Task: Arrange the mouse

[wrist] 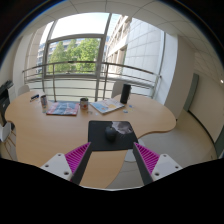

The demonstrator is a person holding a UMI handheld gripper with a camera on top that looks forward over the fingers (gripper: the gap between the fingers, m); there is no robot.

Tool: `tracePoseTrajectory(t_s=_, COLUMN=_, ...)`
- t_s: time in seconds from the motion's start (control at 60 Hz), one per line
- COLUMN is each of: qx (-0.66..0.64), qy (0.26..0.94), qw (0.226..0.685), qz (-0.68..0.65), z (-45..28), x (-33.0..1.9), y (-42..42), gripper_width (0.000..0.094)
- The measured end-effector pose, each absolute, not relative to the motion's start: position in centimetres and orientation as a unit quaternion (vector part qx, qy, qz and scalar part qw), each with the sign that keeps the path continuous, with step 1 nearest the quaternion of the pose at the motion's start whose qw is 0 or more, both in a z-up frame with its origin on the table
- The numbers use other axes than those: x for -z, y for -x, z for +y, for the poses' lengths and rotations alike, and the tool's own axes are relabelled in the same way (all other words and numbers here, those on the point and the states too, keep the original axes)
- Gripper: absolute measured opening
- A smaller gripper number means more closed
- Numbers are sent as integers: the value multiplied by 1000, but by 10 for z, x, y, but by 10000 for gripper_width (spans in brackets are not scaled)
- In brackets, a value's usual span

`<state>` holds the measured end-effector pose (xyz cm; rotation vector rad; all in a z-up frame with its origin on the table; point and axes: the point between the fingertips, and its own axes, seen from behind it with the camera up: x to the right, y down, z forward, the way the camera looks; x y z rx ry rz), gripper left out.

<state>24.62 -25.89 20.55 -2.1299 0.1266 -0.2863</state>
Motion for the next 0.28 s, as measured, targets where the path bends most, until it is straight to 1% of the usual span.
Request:
tracePoseTrajectory(t_s=0.167, qx=113, qy=874, qw=470, qz=53, z=-297, x=-209, y=-237, gripper_width=844)
tracePoseTrajectory(t_s=0.283, qx=114, qy=873, qw=472, qz=49, z=-306, x=-210, y=-236, gripper_width=844)
